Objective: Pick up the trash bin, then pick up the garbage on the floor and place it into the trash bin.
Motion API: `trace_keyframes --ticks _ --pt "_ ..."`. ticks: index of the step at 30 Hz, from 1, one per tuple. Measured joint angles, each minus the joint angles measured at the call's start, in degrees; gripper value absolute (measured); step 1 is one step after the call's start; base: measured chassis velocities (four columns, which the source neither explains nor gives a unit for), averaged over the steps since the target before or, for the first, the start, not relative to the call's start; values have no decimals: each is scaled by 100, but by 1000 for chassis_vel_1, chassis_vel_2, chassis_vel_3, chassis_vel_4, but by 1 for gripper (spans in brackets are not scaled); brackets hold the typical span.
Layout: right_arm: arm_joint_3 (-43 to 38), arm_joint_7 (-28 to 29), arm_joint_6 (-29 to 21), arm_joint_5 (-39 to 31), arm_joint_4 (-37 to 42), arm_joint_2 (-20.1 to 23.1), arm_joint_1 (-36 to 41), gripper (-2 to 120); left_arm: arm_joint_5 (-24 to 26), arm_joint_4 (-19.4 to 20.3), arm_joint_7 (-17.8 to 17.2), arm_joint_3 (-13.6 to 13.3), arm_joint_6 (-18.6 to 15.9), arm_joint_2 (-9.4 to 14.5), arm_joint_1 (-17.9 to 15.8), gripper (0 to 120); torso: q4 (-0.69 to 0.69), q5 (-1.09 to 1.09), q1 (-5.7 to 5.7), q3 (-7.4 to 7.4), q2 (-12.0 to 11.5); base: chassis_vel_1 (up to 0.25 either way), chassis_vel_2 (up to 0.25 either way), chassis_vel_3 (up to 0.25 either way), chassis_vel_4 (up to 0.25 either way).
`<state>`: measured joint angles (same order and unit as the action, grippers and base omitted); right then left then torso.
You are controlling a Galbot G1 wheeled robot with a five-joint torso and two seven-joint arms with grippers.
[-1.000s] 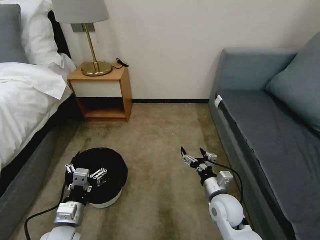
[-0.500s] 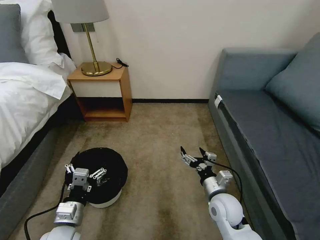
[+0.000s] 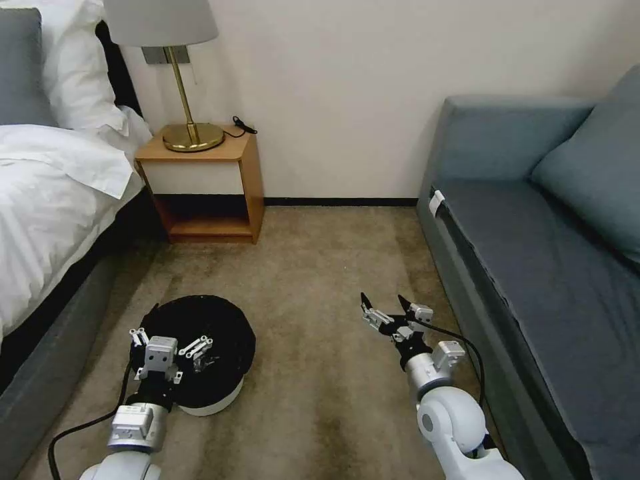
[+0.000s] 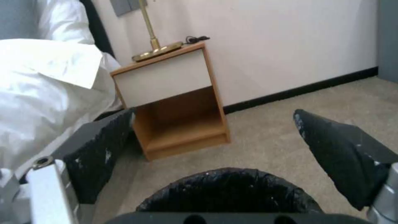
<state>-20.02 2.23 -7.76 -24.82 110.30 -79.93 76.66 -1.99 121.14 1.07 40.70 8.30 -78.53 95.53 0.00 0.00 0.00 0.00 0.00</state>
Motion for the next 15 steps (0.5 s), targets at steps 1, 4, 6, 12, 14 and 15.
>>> trace_keyframes --ticks 1,4,6,12,14,15 --pt "0 0 0 0 0 0 0 100 1 0 0 0 0 0 0 100 0 0 0 0 0 0 0 0 0" --pt "0 -1 1 -1 0 0 -1 100 1 0 0 0 -1 0 -1 100 0 0 0 0 0 0 0 0 0" --pt "0 -2 1 -2 0 0 -2 100 1 0 0 0 -1 0 0 100 0 0 0 0 0 0 0 0 0" --pt "1 -3 1 -4 -1 0 -3 100 2 0 0 1 -2 0 -1 100 0 0 0 0 0 0 0 0 0" --pt "1 -3 1 -4 0 0 -3 100 2 0 0 1 -2 0 -1 100 0 0 0 0 0 0 0 0 0" --pt "1 -3 1 -4 -1 0 -3 100 2 0 0 1 -2 0 -1 100 0 0 0 0 0 0 0 0 0"
